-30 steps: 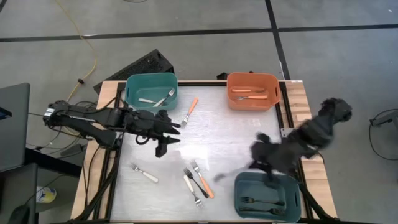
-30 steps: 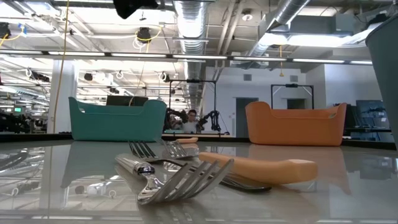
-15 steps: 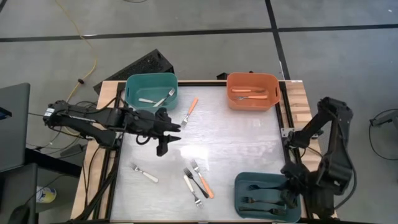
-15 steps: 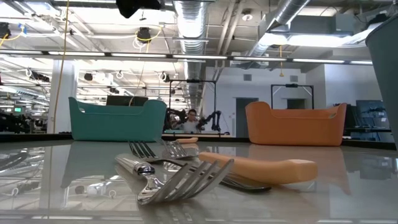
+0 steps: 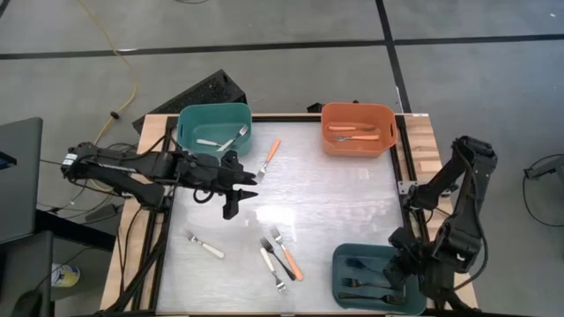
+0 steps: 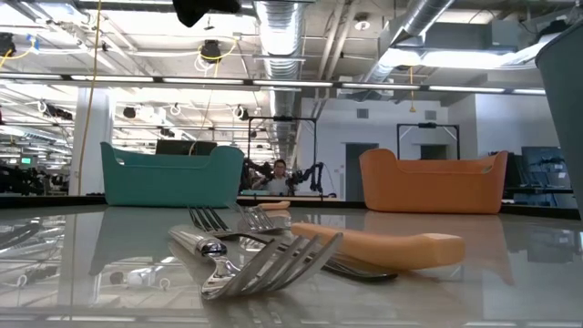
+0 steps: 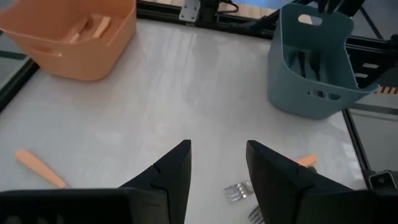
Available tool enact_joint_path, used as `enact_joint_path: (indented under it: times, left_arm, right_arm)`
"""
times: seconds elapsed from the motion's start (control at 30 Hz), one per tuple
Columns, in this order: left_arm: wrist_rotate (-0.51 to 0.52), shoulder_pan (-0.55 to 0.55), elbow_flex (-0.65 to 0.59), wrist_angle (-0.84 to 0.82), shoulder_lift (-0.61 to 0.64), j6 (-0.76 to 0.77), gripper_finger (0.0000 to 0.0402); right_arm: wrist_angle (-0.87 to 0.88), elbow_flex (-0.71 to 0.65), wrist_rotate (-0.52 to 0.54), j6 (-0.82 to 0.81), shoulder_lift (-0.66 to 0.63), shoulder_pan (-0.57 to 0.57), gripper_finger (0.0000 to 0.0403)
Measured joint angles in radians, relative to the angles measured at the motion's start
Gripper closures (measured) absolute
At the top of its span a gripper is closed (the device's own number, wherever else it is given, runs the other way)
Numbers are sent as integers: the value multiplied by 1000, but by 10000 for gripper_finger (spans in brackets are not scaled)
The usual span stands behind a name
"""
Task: Sort silverware by color (type)
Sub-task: Put the orange fork into the orange bin
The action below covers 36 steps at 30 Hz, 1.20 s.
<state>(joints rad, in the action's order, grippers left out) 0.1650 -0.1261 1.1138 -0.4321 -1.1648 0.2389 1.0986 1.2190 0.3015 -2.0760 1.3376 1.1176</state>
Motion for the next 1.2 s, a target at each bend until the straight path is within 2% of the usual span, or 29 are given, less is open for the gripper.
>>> enact_joint_path:
  times: [0.17,0.3,0.4,0.5,0.63,0.73,0.83,0.9,1.2]
  left_arm:
    - [5,0,-7,-18,-17,5,263]
    - [-3,-4,-8,-24,-70,-40,263]
    - [-50,-6,-8,-24,-137,-113,263]
    - [-117,-11,-8,-6,-225,-232,263]
    - [-204,-15,-8,66,-369,-496,263]
    - [-333,5,0,146,-476,-627,263]
    - [-504,38,28,227,-559,-675,263]
    - [-572,48,54,236,-607,-687,263]
    - [-698,2,177,257,-756,-760,263]
  right_arm:
    - [-3,0,-142,9,-37,-33,246]
    - [-19,0,-170,93,-86,-48,207]
    - [-25,0,-166,118,-119,-61,192]
    - [-8,0,-133,139,-140,-77,188]
    - [16,0,-105,247,-149,-120,191]
    - [22,0,-109,337,-148,-167,194]
    - [20,0,-121,426,-148,-212,195]
    - [19,0,-122,475,-148,-237,196]
    - [19,0,-130,592,-148,-321,196]
